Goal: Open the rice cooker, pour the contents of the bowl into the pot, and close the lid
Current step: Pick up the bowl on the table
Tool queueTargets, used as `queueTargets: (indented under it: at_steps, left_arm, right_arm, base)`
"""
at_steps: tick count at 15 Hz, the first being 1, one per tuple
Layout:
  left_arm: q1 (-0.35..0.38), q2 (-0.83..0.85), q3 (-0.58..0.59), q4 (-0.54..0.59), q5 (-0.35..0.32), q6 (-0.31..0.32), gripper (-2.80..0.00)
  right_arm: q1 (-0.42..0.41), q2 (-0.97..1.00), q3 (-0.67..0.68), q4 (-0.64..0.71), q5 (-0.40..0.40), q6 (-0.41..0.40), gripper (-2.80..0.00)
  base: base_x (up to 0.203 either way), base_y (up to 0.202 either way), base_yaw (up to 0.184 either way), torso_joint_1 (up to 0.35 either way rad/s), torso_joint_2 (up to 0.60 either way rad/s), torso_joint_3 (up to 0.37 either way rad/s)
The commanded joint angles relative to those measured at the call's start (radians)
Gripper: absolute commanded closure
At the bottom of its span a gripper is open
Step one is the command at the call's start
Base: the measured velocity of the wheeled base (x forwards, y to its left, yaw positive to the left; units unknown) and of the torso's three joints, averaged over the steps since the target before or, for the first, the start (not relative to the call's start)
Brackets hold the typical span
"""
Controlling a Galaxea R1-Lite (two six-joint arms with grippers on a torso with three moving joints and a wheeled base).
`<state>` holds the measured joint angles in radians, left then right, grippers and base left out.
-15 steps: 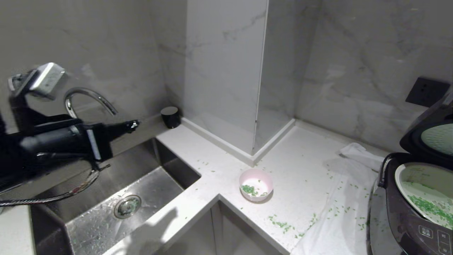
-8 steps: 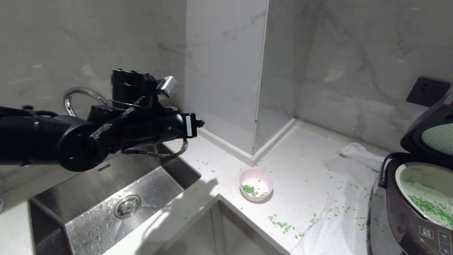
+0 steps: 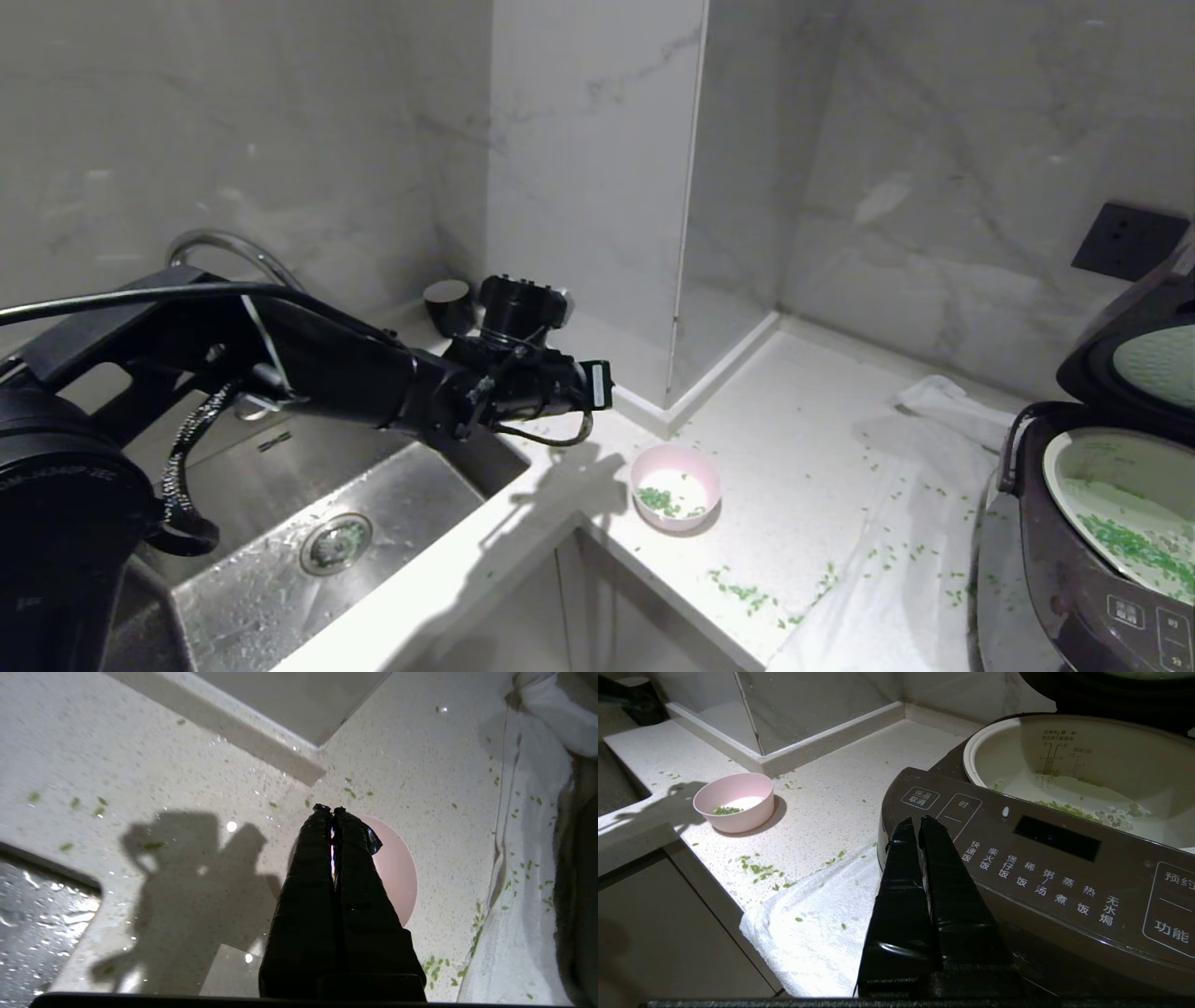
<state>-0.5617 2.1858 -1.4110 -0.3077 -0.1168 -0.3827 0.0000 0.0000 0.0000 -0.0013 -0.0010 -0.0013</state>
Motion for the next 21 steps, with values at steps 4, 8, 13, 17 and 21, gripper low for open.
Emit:
queueTargets:
  at_steps: [4,8,13,17,21]
  left_arm:
    - [-0.036,0.110,-0.042,-0.002,-0.003,-0.070,-2.80]
    - [-0.058,0.146,-0.041,0.004,-0.002,-0.068,-2.80]
    - [-0.065,0.217,-0.069,0.036,0.002,-0.067,-2.80]
    - [-0.090,0.269,-0.112,0.046,0.003,-0.068,-2.80]
    - [-0.106,0.286,-0.185,0.137,0.022,-0.065,-2.80]
  right_arm:
    - [0.000,0.000,0.000,0.000,0.000,-0.002,0.00]
    - [0.000,0.000,0.000,0.000,0.001,0.000,0.00]
    - [0.000,0.000,0.000,0.000,0.000,0.000,0.00]
    - [0.000,0.000,0.000,0.000,-0.001,-0.002,0.00]
    - [0.000,0.000,0.000,0.000,0.000,0.000,0.00]
  base:
    - [0.000,0.000,0.000,0.000,0.00,0.000]
    - [0.000,0.000,0.000,0.000,0.00,0.000]
    - [0.000,0.000,0.000,0.000,0.00,0.000]
    - [0.000,0.000,0.000,0.000,0.00,0.000]
    - [0.000,0.000,0.000,0.000,0.00,0.000]
